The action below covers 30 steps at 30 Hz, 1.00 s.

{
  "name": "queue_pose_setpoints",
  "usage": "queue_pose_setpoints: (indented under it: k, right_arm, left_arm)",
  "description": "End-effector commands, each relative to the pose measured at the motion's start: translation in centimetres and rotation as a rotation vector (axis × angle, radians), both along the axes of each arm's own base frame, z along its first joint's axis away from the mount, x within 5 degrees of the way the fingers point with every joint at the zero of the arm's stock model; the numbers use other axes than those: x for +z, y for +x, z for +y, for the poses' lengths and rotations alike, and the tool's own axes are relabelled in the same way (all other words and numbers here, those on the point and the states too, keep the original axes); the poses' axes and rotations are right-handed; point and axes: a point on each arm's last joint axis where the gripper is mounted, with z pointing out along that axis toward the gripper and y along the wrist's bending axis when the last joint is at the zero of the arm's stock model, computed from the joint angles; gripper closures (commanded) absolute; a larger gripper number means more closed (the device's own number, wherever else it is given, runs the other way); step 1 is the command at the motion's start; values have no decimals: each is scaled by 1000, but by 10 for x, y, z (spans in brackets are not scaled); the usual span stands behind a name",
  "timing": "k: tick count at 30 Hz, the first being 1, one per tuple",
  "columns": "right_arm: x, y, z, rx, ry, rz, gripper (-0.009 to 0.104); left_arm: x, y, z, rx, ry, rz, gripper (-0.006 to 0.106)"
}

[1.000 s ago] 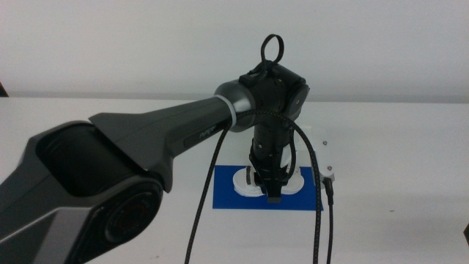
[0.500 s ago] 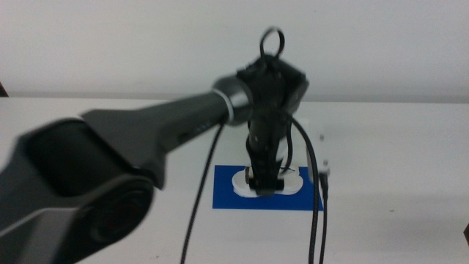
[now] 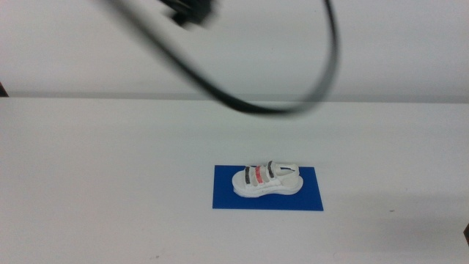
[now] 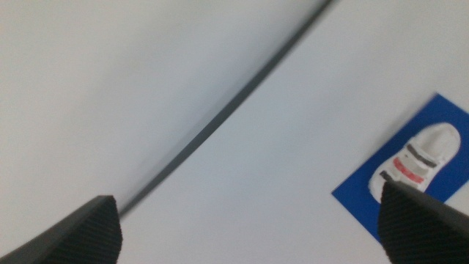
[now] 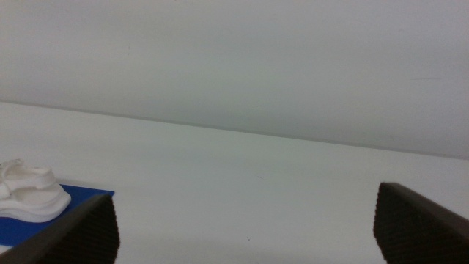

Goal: Use one arm to grab the shoe from the table and place it on the mat.

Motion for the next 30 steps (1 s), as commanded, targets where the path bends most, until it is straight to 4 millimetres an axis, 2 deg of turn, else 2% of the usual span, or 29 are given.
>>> queue_pose_setpoints:
  k: [1,4,7,11,13,16,22,26,28,30]
  right_arm:
    - [-12,-1,0,0,-3,-2,2]
    - [-12,-1,0,0,-3,-2,2]
    - [-12,-1,0,0,-3,-2,2]
    - [-12,-1,0,0,-3,-2,2]
    - [-12,-1,0,0,-3,-2,2]
    - [-12,-1,0,0,-3,-2,2]
    - [-12,-1,0,0,-3,-2,2]
    - [-12,-1,0,0,-3,-2,2]
    - [-12,-1,0,0,-3,-2,2]
    - [-12,-1,0,0,-3,-2,2]
  left_arm:
    - [8,-36,36,185,-96,90,7]
    - [13,-76,72,358,-202,56,7]
    - [10,-108,94,442,-251,-29,7]
    - [0,-143,113,420,-336,-172,7]
    - [-9,-155,118,398,-389,-226,7]
    - [-29,-170,126,410,-476,-293,7]
    - [-85,-193,143,469,-578,-431,7]
    - [-124,-201,151,574,-656,-459,7]
    - [-144,-203,154,583,-636,-519,7]
    - [-157,-206,155,582,-633,-597,7]
